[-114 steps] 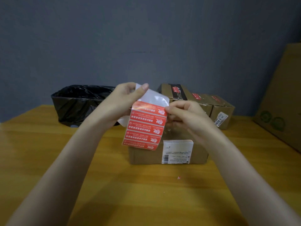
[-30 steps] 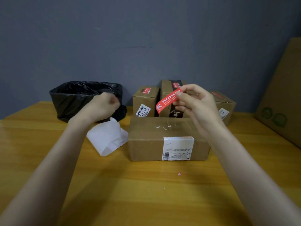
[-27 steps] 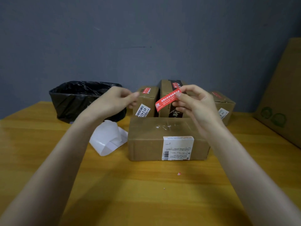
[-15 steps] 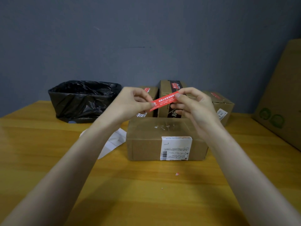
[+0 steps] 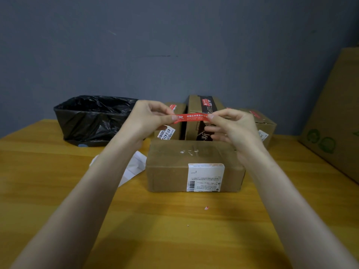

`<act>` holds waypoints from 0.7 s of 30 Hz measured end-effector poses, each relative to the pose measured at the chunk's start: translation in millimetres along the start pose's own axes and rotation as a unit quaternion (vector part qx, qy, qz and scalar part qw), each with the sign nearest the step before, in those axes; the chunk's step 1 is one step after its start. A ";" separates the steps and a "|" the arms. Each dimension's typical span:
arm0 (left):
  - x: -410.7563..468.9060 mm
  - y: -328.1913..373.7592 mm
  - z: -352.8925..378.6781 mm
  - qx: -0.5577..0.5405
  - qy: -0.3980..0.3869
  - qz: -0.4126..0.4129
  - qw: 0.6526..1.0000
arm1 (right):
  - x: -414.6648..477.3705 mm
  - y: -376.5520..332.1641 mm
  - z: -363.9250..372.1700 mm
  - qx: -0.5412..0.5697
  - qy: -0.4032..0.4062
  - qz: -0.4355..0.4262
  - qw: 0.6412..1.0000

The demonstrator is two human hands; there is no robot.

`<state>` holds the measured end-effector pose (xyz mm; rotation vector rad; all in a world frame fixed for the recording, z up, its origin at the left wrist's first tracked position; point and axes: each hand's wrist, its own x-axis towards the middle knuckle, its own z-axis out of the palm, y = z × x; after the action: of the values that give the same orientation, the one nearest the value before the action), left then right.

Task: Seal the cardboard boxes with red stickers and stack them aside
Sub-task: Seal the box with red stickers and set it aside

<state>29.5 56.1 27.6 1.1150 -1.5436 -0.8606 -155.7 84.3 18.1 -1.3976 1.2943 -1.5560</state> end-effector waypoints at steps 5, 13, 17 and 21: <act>6.2 -3.6 0.9 0.004 -0.003 -0.041 0.999 | 3.2 3.7 -2.0 -0.020 0.011 0.004 1.000; 8.6 -12.1 2.6 0.091 -0.044 -0.061 0.993 | 11.2 9.1 -3.4 -0.073 -0.005 0.002 0.997; 8.2 -14.1 3.9 0.121 -0.062 -0.049 0.989 | 13.6 10.2 -9.7 -0.118 -0.045 0.045 0.991; 7.9 -15.8 3.9 0.114 -0.071 -0.044 0.990 | 14.0 10.4 -13.5 -0.109 -0.068 0.032 0.991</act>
<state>28.8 43.6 14.6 1.3195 -1.7547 -0.8527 -173.0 71.4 13.4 -1.5504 1.4446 -1.2839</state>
